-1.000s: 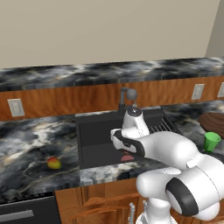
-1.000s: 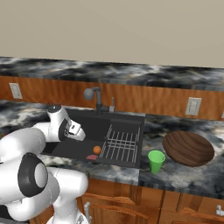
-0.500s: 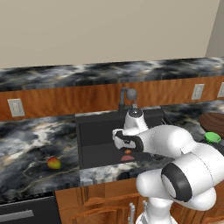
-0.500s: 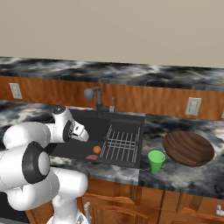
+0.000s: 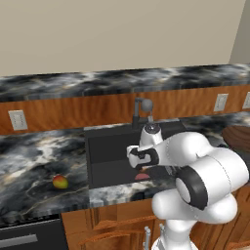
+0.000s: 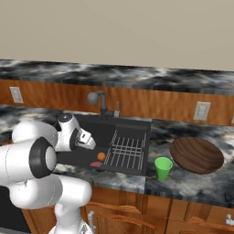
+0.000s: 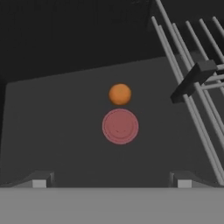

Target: Remove the mango and tangerine from the sink. Then move the bowl and cup from the counter to the sink for washing.

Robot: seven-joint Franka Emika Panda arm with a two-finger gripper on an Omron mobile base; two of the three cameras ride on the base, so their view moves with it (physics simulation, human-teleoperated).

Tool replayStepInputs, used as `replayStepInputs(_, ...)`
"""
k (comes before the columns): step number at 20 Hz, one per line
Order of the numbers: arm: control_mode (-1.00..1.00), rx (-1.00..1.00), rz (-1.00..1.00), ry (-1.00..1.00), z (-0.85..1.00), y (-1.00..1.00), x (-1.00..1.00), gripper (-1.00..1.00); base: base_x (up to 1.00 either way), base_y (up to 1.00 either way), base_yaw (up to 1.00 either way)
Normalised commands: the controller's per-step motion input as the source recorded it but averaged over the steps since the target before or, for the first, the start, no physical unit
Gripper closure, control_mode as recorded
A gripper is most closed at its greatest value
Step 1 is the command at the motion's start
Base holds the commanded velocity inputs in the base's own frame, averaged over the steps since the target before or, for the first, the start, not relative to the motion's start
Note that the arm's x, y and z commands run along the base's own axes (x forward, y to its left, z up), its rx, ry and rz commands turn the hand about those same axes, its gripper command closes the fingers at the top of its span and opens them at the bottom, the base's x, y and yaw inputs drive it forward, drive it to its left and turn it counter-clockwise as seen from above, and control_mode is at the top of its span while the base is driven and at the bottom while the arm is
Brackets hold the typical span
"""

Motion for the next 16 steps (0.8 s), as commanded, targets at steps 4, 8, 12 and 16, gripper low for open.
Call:
replayStepInputs(4,-1.00,0.00,-0.01,-0.05,-0.20,0.00,0.13,-1.00,0.00,0.00,0.00)
replayStepInputs(8,-1.00,0.00,-0.02,-0.06,-0.18,-0.01,0.12,-1.00,0.00,0.00,0.00)
replayStepInputs(12,-1.00,0.00,-0.06,-0.04,-0.17,-0.01,0.12,-1.00,0.00,0.00,0.00)
replayStepInputs(16,-1.00,0.00,-0.07,-0.01,-0.14,-0.02,0.16,-1.00,0.00,0.00,0.00)
